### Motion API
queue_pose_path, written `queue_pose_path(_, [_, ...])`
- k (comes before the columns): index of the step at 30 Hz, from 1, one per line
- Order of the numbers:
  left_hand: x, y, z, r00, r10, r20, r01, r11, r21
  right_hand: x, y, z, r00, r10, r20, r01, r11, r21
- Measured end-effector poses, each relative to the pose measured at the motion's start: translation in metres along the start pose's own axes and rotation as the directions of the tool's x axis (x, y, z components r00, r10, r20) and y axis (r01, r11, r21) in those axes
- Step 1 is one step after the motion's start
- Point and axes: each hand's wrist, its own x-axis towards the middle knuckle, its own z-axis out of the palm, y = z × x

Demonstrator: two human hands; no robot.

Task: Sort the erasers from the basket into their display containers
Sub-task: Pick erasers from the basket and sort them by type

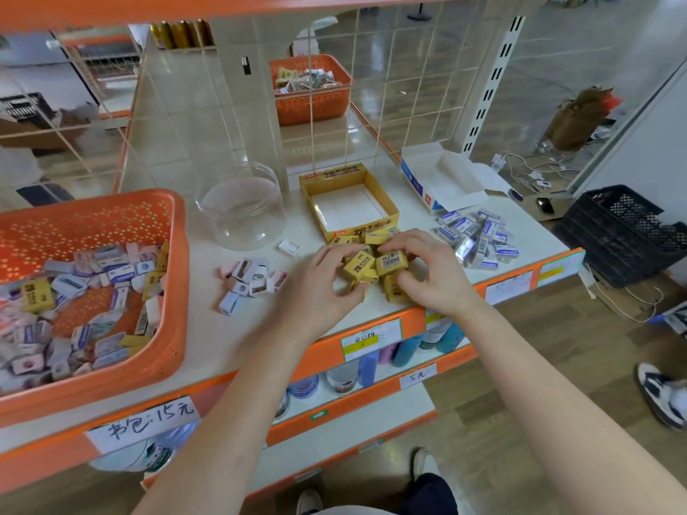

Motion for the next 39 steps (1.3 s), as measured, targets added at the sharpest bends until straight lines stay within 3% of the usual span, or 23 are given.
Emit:
queue_pose_path(18, [-0.001, 0.008, -0.004, 1.0, -0.023, -0.012, 0.022, 0.999, -0.024, 0.001, -0.006, -0.001, 0.996, 0.076, -0.039, -0.075, 0.997, 0.021])
queue_pose_path(25, [-0.015, 0.047, -0.053, 0.98, -0.015, -0.196, 0.0, 0.997, -0.078, 0.035, -0.039, 0.0, 0.997, -0.002, -0.072, 0.011, 0.993, 0.116])
queue_pose_path(28, [-0.031, 0.054, -0.098, 0.955, 0.004, -0.296, -0.012, 1.0, -0.025, 0.067, -0.075, 0.023, 0.992, -0.124, -0.035, 0.128, 0.982, 0.14])
queue_pose_path(30, [-0.044, 0.046, -0.133, 0.932, -0.025, -0.361, 0.041, 0.999, 0.036, 0.088, -0.102, 0.046, 0.972, -0.236, -0.007, 0.234, 0.96, 0.156])
queue_pose_path(34, [-0.08, 0.005, -0.201, 0.859, -0.196, -0.472, 0.287, 0.949, 0.129, 0.118, -0.155, 0.098, 0.932, -0.351, 0.09, 0.331, 0.926, 0.181])
queue_pose_path(37, [-0.115, -0.032, -0.239, 0.816, -0.328, -0.477, 0.452, 0.875, 0.172, 0.132, -0.186, 0.135, 0.897, -0.411, 0.159, 0.378, 0.903, 0.203])
queue_pose_path(39, [-0.137, -0.046, -0.257, 0.812, -0.363, -0.457, 0.49, 0.849, 0.197, 0.142, -0.204, 0.155, 0.873, -0.422, 0.245, 0.385, 0.904, 0.186])
